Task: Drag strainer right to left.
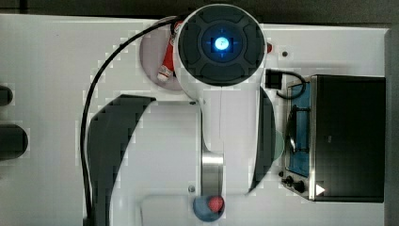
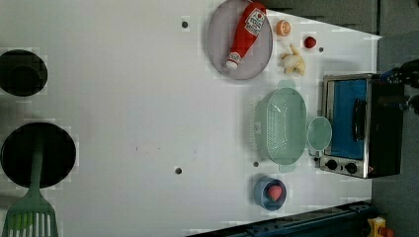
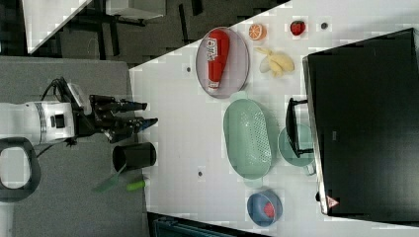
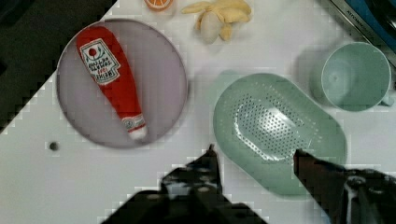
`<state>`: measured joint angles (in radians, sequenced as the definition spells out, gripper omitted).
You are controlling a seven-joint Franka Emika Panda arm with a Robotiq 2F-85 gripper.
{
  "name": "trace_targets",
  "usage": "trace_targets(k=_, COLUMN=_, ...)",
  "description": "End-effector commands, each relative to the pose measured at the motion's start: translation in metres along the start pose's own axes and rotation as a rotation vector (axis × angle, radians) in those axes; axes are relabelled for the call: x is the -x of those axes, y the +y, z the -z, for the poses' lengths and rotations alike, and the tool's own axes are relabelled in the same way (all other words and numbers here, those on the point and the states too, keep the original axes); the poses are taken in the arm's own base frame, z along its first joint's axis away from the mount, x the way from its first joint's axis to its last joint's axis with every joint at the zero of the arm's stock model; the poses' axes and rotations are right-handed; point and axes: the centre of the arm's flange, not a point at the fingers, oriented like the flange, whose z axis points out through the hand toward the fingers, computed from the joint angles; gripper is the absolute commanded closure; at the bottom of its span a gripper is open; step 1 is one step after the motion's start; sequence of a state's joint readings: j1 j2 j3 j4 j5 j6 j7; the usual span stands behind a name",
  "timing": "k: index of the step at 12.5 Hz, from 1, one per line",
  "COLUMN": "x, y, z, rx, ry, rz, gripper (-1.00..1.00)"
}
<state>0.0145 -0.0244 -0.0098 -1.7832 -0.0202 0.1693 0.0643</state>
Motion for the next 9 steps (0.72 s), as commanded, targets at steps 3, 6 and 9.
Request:
trace_targets(k=3, x=0.063, y=0.131, z=0.094, rx=0.001, ry=0.011, rz=-0.096, gripper=-1.00)
trace_targets(k=6, x=0.066, y=0.127, z=0.055, rx=0.059, ry=-0.039, rz=-0.088, gripper=-1.00)
trace_targets(k=9, x=0.064, y=0.116, z=-0.004, rx=0.082, ry=-0.055, rz=-0.078, gripper=-1.00)
